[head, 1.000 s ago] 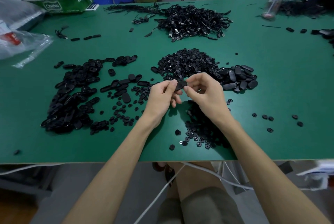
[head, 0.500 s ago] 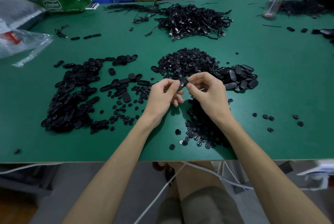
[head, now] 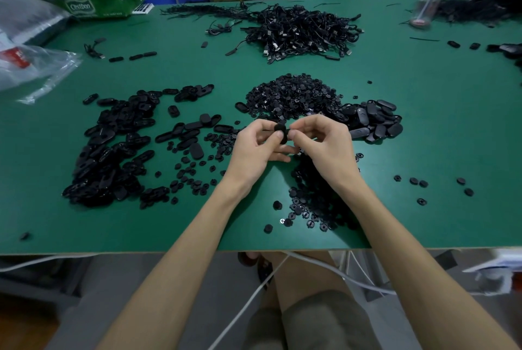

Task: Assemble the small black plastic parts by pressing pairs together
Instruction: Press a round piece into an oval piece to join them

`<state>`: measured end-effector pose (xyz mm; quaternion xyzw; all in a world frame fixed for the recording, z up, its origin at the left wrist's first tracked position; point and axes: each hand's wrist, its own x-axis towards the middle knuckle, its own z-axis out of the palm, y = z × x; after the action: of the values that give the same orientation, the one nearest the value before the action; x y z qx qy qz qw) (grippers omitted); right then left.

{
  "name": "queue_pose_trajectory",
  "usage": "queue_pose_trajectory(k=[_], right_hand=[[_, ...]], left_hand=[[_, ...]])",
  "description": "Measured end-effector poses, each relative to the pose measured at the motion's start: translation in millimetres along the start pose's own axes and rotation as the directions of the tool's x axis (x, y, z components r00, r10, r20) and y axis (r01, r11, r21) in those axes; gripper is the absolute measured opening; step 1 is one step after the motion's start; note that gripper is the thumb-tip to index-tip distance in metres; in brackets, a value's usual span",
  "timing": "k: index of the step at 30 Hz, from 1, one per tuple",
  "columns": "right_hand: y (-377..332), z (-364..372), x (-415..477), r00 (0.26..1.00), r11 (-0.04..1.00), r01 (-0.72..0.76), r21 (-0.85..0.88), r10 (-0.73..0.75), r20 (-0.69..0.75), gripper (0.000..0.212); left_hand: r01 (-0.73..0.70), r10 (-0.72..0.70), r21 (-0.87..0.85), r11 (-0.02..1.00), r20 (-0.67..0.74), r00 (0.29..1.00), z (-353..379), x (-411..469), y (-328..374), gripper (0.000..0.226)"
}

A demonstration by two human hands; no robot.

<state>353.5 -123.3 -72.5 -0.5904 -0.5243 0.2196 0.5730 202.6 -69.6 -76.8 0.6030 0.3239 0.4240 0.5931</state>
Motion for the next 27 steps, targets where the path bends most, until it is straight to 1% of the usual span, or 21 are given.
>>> queue_pose_trajectory(k=[3, 5, 8, 11, 15, 18, 21, 24, 27], right_hand=[[-1.2, -0.5, -0.2, 1.0, 1.0, 0.001, 0.02, -0.001, 0.002, 0.008], [-1.5, -0.7, -0.5, 1.0, 1.0, 0.007, 0.014, -0.007, 0.009, 0.007], [-1.3, -0.2, -0.9, 0.999, 1.0, -0.003, 0.009, 0.002, 0.032, 0.006], [-1.7, 0.3, -0.9, 0.999, 1.0, -0.007, 0.018, 0.006, 0.048, 0.007], [-2.0, 1.2, -0.7, 0.999, 1.0, 0.002, 0.025, -0.003, 0.035, 0.007], [-1.9, 0.9, -0.4, 1.0, 1.0, 0.0, 0.028, 0.0, 0.006, 0.007], [-2.6, 0.7, -1.0, 1.0, 1.0, 0.018, -0.004, -0.018, 0.008, 0.008], [-4.1, 1.5, -2.0, 0.999, 0.999, 0.034, -0.042, -0.034, 0.014, 0.008], [-5.4, 0.9, -2.3, 0.999, 0.999, 0.033, -0.037, -0.032, 0.008, 0.007]], left_hand=[[0.014, -0.015, -0.031, 0.999, -0.036, 0.999, 1.0, 0.1, 1.3, 0.004], [0.004, -0.005, -0.028, 1.0, -0.054, 0.999, 0.2, 0.0, 1.5, 0.008], [-0.018, 0.021, 0.04, 0.999, -0.089, 0.996, -2.7, 0.8, 1.1, 0.009], [-0.024, 0.029, 0.066, 0.998, -0.076, 0.997, -3.2, 1.0, 2.0, 0.004], [0.003, -0.003, 0.001, 1.0, -0.064, 0.998, -0.9, 0.0, 3.5, 0.005], [0.006, -0.009, -0.033, 0.999, -0.081, 0.997, -0.3, -0.4, 4.4, 0.005], [0.013, -0.019, -0.069, 0.998, -0.088, 0.996, -0.7, -0.4, 5.0, 0.012], [0.027, -0.035, -0.103, 0.994, -0.074, 0.997, 0.5, -0.5, 5.5, 0.014], [0.051, -0.062, -0.14, 0.989, -0.072, 0.996, 1.1, -0.4, 6.2, 0.015]])
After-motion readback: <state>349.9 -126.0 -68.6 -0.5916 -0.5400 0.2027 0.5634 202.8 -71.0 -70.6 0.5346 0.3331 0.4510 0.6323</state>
